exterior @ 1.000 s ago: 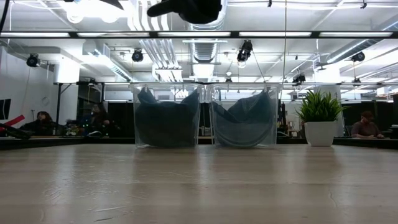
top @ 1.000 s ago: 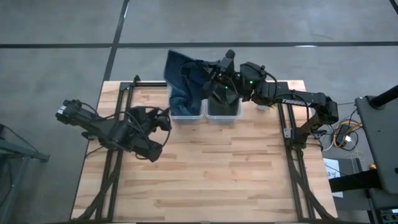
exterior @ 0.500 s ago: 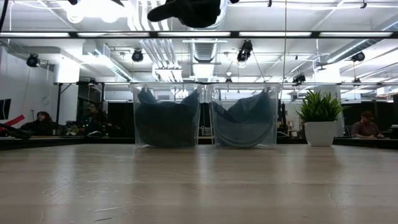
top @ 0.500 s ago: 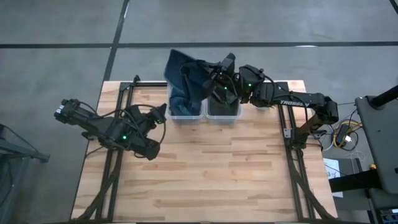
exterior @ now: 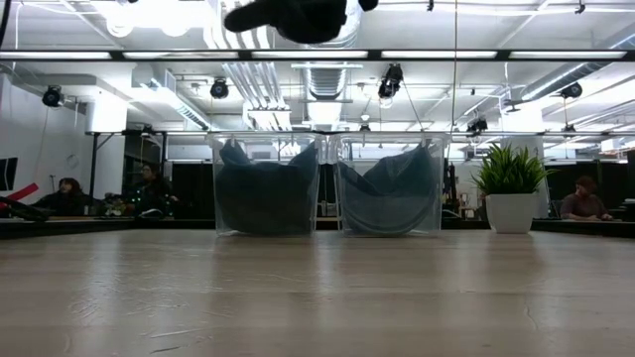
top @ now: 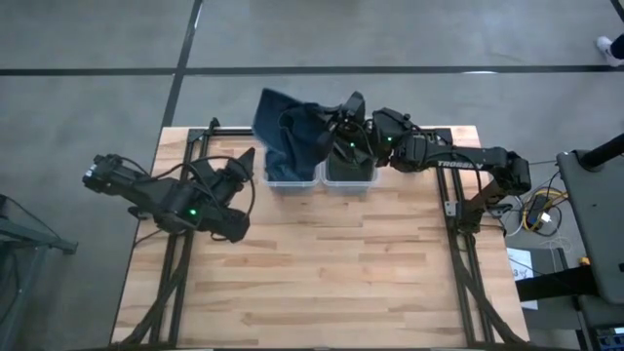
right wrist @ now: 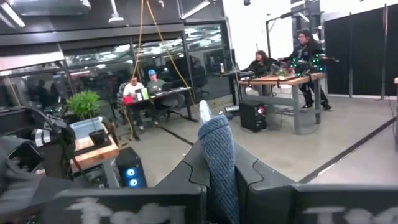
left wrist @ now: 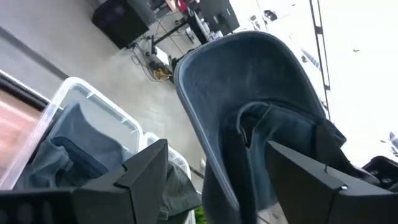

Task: Pick & Place hat
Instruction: Put the blue cap into the left transparent bin

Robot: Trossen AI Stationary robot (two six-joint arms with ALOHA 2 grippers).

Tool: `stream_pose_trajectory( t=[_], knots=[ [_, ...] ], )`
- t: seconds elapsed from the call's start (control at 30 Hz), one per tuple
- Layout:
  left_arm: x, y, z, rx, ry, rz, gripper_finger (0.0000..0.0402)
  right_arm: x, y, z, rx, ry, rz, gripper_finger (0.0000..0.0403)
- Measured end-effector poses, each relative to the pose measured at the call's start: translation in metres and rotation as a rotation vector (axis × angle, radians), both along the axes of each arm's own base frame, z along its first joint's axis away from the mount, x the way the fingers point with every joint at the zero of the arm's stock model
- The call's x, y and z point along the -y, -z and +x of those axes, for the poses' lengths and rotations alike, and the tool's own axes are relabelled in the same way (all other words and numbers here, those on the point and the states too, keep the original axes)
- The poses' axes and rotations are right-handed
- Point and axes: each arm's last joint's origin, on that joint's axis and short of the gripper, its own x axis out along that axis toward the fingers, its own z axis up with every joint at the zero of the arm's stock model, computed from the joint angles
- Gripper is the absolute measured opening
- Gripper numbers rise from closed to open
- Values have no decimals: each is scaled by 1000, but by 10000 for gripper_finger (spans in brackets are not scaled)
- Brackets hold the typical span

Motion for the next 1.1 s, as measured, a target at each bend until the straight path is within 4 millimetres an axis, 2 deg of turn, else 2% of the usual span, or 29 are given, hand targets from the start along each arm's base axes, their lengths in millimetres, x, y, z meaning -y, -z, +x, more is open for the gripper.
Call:
stream_pose_trajectory(
  t=[0.6, 1.1],
  knots=[
    [-7, 10, 28, -2, -75, 16, 259, -8, -3, 1, 43, -67, 10, 12],
    [-12, 11, 32, 13, -113, 29, 259, -16, -4, 3, 59, -146, 15, 12]
  ],
)
